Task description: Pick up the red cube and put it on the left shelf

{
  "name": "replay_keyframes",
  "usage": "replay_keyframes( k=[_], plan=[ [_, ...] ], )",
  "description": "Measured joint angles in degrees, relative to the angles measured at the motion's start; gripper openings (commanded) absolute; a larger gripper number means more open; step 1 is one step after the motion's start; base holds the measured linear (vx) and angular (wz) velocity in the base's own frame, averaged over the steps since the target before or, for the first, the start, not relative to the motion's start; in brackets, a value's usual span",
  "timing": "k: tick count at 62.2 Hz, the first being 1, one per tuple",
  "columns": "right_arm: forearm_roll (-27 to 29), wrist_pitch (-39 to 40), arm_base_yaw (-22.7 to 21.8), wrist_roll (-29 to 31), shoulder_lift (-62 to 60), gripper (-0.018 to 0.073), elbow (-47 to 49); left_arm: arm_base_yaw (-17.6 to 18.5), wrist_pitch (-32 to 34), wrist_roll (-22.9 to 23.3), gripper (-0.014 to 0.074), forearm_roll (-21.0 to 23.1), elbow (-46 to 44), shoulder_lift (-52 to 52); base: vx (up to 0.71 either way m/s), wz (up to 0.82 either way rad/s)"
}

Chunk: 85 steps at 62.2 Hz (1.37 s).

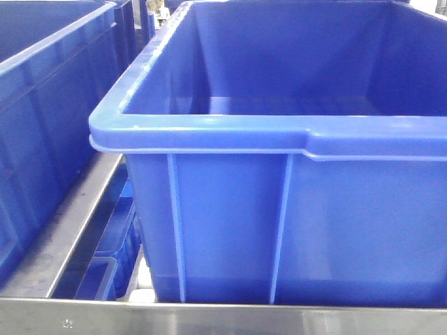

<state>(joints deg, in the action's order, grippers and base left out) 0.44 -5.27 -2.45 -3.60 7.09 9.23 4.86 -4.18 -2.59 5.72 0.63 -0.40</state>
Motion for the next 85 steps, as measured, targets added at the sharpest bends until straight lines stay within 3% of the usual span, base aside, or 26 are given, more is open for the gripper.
replay_keyframes(
  k=[16, 85],
  plan=[
    [0.4, 3.6, -1.6, 0.0, -7.5, 0.0048, -10.2, 0.0, -0.1, 0.0, 0.0102, 0.0, 0.0, 0.0, 0.00, 0.00],
    [0.5, 4.6, -1.7, 0.3, -7.8, 0.0045, -10.6, 0.0, 0.0, 0.0, 0.0102, 0.0, 0.0, 0.0, 0.00, 0.00]
  ],
)
